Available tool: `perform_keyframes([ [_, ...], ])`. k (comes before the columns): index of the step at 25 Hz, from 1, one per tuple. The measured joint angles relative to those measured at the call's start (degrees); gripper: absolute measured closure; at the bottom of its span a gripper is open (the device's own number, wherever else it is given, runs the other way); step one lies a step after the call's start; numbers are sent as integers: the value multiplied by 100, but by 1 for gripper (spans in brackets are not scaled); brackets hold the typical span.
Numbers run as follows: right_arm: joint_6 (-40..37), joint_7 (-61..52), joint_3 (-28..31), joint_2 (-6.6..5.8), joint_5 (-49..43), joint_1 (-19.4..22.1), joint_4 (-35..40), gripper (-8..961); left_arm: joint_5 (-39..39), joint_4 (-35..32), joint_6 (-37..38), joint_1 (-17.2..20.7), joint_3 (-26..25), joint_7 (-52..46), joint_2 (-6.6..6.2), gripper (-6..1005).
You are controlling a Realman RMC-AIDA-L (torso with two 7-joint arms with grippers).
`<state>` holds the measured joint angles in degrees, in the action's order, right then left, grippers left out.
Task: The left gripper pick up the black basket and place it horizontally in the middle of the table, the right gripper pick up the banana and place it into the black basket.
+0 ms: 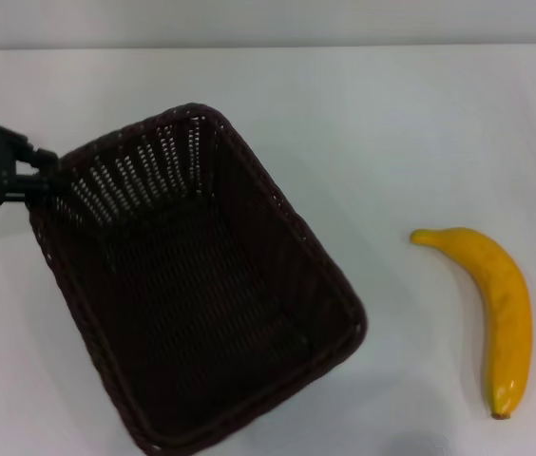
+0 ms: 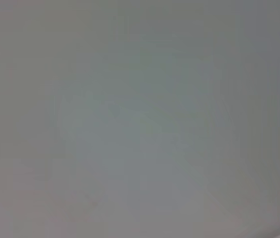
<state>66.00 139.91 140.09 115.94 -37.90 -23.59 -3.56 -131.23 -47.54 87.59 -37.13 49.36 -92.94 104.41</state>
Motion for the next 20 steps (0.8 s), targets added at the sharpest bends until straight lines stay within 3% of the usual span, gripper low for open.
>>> perform_keyframes([
  [3, 0, 0, 10, -2, 1, -20, -19, 177, -9, -303, 282, 124, 3, -193, 28, 637],
  [11, 0, 25, 9, -2, 3, -79, -31, 179, -65, -403, 313, 167, -19, -342, 68, 608],
  [20, 11, 11, 2, -2, 0, 24, -16, 181, -32, -351, 234, 146, -38, -126, 147, 365],
])
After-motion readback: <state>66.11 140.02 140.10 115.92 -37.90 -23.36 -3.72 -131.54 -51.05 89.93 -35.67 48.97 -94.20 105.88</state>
